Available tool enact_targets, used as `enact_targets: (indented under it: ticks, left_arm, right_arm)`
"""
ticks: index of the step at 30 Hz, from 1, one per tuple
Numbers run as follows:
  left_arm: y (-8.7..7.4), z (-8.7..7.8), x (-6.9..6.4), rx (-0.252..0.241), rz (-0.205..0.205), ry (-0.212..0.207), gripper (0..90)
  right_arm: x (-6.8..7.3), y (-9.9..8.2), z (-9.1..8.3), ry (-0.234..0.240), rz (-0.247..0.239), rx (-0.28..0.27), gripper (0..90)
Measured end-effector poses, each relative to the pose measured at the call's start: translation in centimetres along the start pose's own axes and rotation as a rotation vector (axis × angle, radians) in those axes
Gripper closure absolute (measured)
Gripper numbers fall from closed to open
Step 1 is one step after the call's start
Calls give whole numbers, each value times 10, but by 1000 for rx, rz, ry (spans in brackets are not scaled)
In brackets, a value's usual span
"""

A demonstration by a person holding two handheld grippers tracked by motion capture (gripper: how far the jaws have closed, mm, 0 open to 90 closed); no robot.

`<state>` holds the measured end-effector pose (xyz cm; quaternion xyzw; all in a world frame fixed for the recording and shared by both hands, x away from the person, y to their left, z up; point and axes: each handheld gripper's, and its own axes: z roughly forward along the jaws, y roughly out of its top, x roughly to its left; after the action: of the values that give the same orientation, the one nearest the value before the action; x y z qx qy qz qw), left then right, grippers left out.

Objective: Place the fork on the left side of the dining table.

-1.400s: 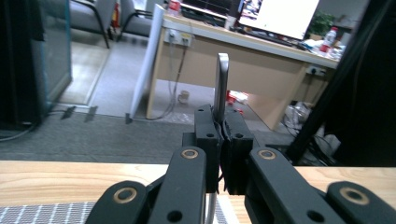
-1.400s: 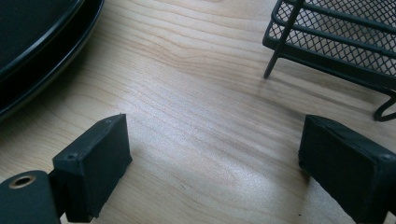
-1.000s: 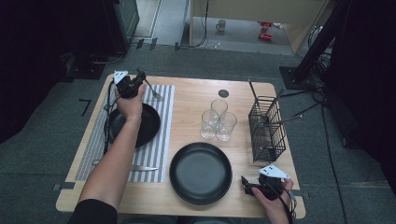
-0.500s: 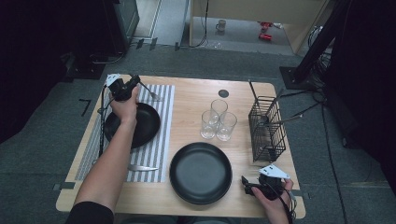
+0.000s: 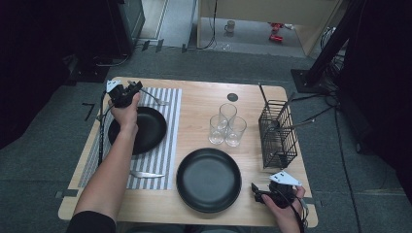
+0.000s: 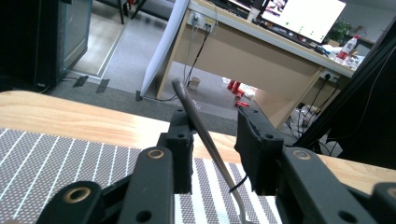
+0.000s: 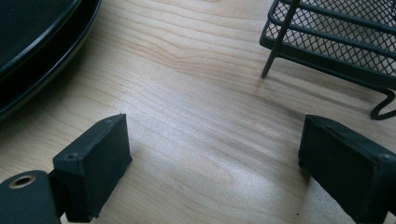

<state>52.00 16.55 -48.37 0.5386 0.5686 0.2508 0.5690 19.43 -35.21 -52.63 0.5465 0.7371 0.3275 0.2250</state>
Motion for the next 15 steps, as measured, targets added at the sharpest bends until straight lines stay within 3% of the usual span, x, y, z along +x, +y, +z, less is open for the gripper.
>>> enact_targets:
  ticks: [5,15]
  left_arm:
    - [0,-3,9,15,-15,19,608]
    - [-2,-4,22,64,-5,53,562]
  right_arm:
    - [0,0,0,0,0,0,91]
    - [0,0,0,-1,4,1,91]
